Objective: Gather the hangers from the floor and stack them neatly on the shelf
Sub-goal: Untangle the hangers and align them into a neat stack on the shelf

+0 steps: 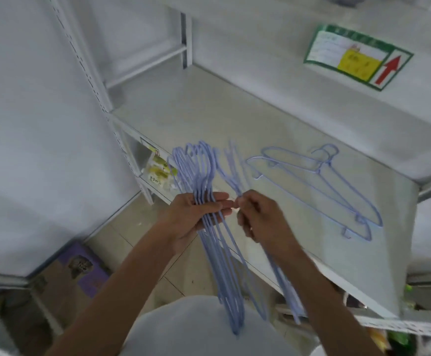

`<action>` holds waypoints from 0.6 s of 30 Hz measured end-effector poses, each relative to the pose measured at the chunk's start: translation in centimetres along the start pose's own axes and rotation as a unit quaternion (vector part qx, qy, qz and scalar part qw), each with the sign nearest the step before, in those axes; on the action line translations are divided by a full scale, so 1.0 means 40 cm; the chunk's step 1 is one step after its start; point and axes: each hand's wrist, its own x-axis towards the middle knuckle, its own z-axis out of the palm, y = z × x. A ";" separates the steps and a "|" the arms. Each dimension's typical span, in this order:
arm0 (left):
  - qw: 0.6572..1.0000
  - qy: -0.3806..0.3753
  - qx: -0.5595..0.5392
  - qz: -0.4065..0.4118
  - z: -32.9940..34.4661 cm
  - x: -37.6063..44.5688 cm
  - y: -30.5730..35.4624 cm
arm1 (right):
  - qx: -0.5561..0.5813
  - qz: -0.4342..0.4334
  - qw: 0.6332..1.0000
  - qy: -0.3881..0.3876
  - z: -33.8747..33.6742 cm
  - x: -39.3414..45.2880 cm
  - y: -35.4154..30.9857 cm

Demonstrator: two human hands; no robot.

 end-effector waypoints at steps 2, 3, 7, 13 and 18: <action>0.997 0.050 0.052 -0.014 -0.039 -0.004 -0.012 | -0.063 -0.006 0.998 0.028 0.099 -0.031 0.017; 0.994 0.071 0.074 -0.029 -0.059 -0.007 -0.020 | -0.095 0.003 0.995 0.041 0.145 -0.044 0.026; 0.984 0.117 0.087 -0.099 -0.141 -0.039 -0.039 | -0.170 0.008 0.985 0.020 0.287 -0.064 0.043; 0.982 0.028 -0.077 -0.173 -0.218 -0.093 -0.085 | -0.326 0.066 0.943 -0.010 0.391 -0.061 0.085; 0.976 0.011 -0.123 -0.181 -0.250 -0.105 -0.127 | -0.041 0.208 0.973 -0.087 0.421 -0.126 0.133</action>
